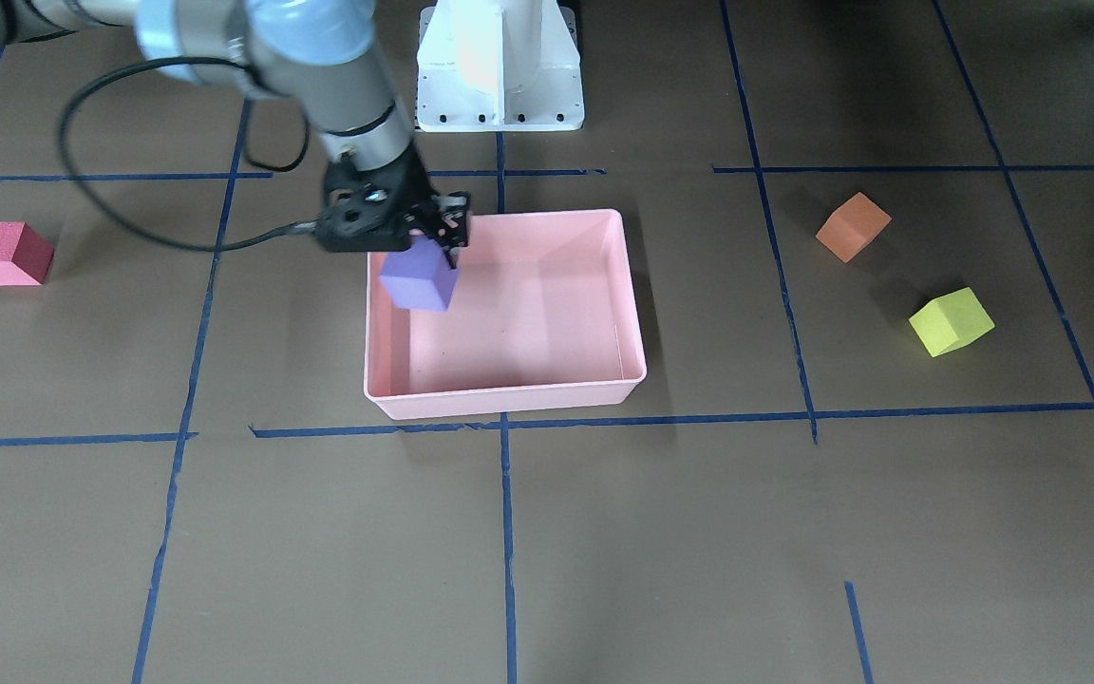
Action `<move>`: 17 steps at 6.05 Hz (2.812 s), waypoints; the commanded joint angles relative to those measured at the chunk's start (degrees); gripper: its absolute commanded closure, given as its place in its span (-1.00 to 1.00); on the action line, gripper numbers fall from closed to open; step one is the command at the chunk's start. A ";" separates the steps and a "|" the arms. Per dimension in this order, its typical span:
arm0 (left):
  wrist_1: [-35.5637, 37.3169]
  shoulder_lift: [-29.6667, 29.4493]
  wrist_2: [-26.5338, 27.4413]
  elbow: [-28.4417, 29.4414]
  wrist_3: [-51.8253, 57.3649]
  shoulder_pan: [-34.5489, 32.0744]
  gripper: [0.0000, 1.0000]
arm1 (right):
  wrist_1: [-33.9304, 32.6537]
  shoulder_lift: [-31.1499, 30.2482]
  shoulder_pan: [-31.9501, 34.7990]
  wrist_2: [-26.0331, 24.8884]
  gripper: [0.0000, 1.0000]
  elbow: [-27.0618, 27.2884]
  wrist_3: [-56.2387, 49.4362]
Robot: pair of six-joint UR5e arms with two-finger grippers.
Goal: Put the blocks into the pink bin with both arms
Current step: 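Carry the purple cube into the pink bin and release it, then grasp the yellow cube with the left gripper while the right gripper withdraws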
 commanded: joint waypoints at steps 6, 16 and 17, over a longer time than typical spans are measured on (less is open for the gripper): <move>-24.53 -5.39 0.64 1.56 -32.72 16.86 -1.00 | -0.84 -2.72 12.47 8.93 -1.00 -0.05 -13.97; -38.98 -7.84 8.64 13.33 -62.64 33.26 -1.00 | -0.22 -22.52 35.64 22.25 -1.00 -0.23 -57.46; -38.98 -8.54 8.98 14.56 -62.46 34.31 -0.79 | -0.13 -23.13 35.64 22.25 -1.00 -0.05 -57.46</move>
